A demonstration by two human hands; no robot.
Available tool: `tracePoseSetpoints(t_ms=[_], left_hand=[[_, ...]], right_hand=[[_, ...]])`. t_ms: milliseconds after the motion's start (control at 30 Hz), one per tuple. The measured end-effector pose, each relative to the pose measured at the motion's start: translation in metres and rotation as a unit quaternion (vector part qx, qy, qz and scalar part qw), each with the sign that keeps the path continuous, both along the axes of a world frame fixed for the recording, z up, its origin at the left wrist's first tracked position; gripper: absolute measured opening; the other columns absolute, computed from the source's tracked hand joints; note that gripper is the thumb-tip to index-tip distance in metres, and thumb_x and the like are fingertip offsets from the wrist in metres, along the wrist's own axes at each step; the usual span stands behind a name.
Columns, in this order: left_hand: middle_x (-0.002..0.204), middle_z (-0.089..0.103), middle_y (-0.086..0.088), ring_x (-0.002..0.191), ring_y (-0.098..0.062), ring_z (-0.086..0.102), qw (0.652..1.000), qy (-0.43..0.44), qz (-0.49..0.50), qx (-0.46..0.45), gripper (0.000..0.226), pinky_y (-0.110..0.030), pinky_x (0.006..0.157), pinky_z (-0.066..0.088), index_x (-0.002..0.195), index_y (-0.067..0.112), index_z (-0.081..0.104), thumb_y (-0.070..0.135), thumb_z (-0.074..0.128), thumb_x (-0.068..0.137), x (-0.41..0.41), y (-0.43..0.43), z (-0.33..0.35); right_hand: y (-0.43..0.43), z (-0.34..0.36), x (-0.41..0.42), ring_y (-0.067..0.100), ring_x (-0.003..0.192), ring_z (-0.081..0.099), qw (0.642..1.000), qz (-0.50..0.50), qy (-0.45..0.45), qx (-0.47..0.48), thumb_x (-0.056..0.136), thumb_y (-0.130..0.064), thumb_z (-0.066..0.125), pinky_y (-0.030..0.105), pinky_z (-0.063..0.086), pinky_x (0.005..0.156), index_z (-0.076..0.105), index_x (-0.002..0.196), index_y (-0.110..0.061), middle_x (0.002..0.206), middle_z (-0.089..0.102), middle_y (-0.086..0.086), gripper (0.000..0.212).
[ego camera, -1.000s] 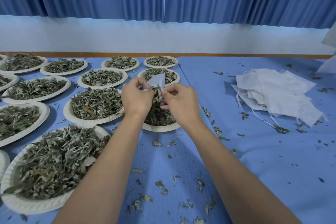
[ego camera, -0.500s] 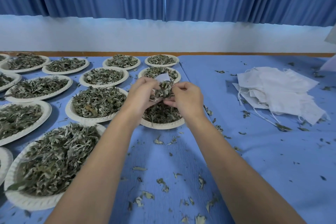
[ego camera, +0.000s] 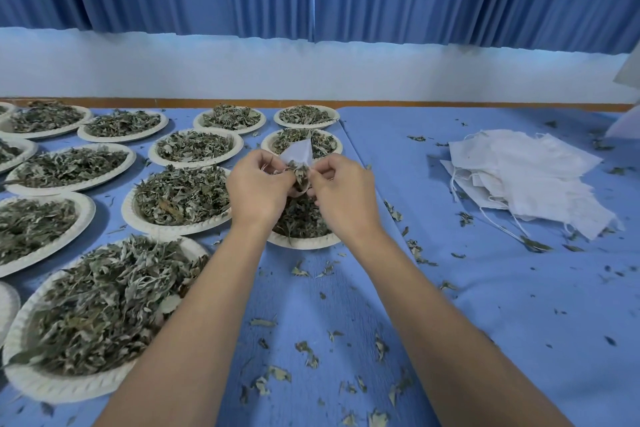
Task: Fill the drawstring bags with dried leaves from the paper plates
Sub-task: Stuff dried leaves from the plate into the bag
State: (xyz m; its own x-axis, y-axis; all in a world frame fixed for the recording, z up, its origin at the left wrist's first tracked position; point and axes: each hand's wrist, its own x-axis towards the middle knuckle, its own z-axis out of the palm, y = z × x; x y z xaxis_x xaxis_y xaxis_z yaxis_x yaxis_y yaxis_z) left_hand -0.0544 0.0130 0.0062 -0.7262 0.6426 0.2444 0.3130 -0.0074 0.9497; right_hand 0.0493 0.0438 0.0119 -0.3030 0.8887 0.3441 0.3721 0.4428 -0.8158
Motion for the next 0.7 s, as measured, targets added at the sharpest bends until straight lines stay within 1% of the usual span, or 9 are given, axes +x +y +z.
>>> tracePoseSetpoints(t_ms=[67,167,300,400,467,533,600,633,700], left_hand=[[0.082,0.059,0.000,0.079,-0.016,0.056,0.995,0.077,0.050,-0.024,0.028,-0.030,0.070,0.046,0.064,0.022,0.047,0.001,0.064,0.074,0.002,0.004,0.003],[0.090,0.054,-0.006,0.077,-0.016,0.045,0.986,0.140,0.078,-0.036,0.031,-0.018,0.062,0.026,0.065,0.022,0.043,-0.006,0.055,0.075,0.004,0.009,0.007],[0.090,0.047,-0.006,0.062,-0.008,0.037,0.977,0.194,0.079,-0.030,0.025,-0.018,0.063,0.023,0.077,0.012,0.048,-0.013,0.048,0.075,0.008,0.009,0.007],[0.092,0.048,-0.008,0.064,-0.010,0.038,0.976,0.208,0.057,-0.018,0.026,-0.017,0.061,0.028,0.079,0.012,0.049,-0.014,0.049,0.074,0.008,0.008,0.007],[0.093,0.052,-0.009,0.067,-0.003,0.040,0.979,0.203,0.026,-0.016,0.024,-0.007,0.062,0.030,0.079,0.012,0.051,-0.010,0.056,0.074,0.007,0.006,0.008],[0.094,0.053,-0.005,0.070,-0.001,0.045,0.982,0.187,0.000,-0.021,0.021,-0.003,0.063,0.032,0.079,0.015,0.054,-0.003,0.064,0.074,0.007,0.003,0.007],[0.094,0.057,-0.003,0.072,-0.008,0.057,0.991,0.126,-0.041,-0.026,0.021,-0.010,0.068,0.042,0.083,0.017,0.057,0.001,0.067,0.073,0.005,-0.003,0.007],[0.092,0.060,-0.002,0.072,-0.012,0.063,0.994,0.080,-0.069,-0.026,0.022,-0.019,0.070,0.049,0.086,0.017,0.058,0.002,0.068,0.074,0.004,-0.006,0.007],[0.091,0.061,0.001,0.064,-0.006,0.065,0.992,-0.012,-0.120,-0.020,0.022,-0.027,0.070,0.056,0.093,0.016,0.060,0.000,0.067,0.079,0.002,-0.013,0.009]], right_hand=[[-0.001,0.000,-0.002,0.022,0.077,0.066,1.000,0.008,0.002,-0.001,0.091,-0.016,0.058,0.044,0.055,0.075,0.063,0.082,-0.014,0.075,0.067,0.001,0.010],[0.001,0.000,0.000,0.023,0.077,0.067,0.999,0.019,0.023,-0.022,0.088,-0.014,0.060,0.046,0.055,0.077,0.059,0.072,-0.021,0.071,0.066,-0.001,0.018],[0.003,0.001,0.003,0.021,0.072,0.067,0.997,0.036,0.052,-0.041,0.087,-0.011,0.063,0.045,0.055,0.077,0.058,0.067,-0.025,0.065,0.065,-0.002,0.024],[0.003,0.000,0.003,0.021,0.072,0.068,0.995,0.032,0.081,-0.051,0.087,-0.010,0.062,0.045,0.056,0.076,0.061,0.066,-0.024,0.064,0.065,-0.002,0.024],[0.004,0.000,0.002,0.021,0.070,0.069,0.993,0.023,0.092,-0.064,0.088,-0.009,0.059,0.044,0.057,0.076,0.059,0.068,-0.024,0.065,0.064,-0.004,0.025],[0.007,-0.001,0.003,0.021,0.070,0.070,0.992,0.003,0.104,-0.076,0.089,-0.007,0.056,0.044,0.057,0.077,0.058,0.071,-0.023,0.068,0.062,-0.006,0.024],[0.010,-0.001,0.005,0.023,0.073,0.070,0.991,-0.014,0.110,-0.080,0.091,-0.007,0.054,0.045,0.057,0.077,0.058,0.076,-0.019,0.070,0.059,-0.007,0.019],[0.011,-0.002,0.006,0.024,0.074,0.069,0.990,-0.015,0.111,-0.081,0.092,-0.007,0.054,0.045,0.057,0.077,0.059,0.080,-0.016,0.072,0.058,-0.006,0.016],[0.012,-0.003,0.006,0.025,0.078,0.068,0.991,-0.019,0.104,-0.078,0.092,-0.007,0.055,0.045,0.056,0.078,0.059,0.083,-0.014,0.073,0.056,-0.007,0.012]])
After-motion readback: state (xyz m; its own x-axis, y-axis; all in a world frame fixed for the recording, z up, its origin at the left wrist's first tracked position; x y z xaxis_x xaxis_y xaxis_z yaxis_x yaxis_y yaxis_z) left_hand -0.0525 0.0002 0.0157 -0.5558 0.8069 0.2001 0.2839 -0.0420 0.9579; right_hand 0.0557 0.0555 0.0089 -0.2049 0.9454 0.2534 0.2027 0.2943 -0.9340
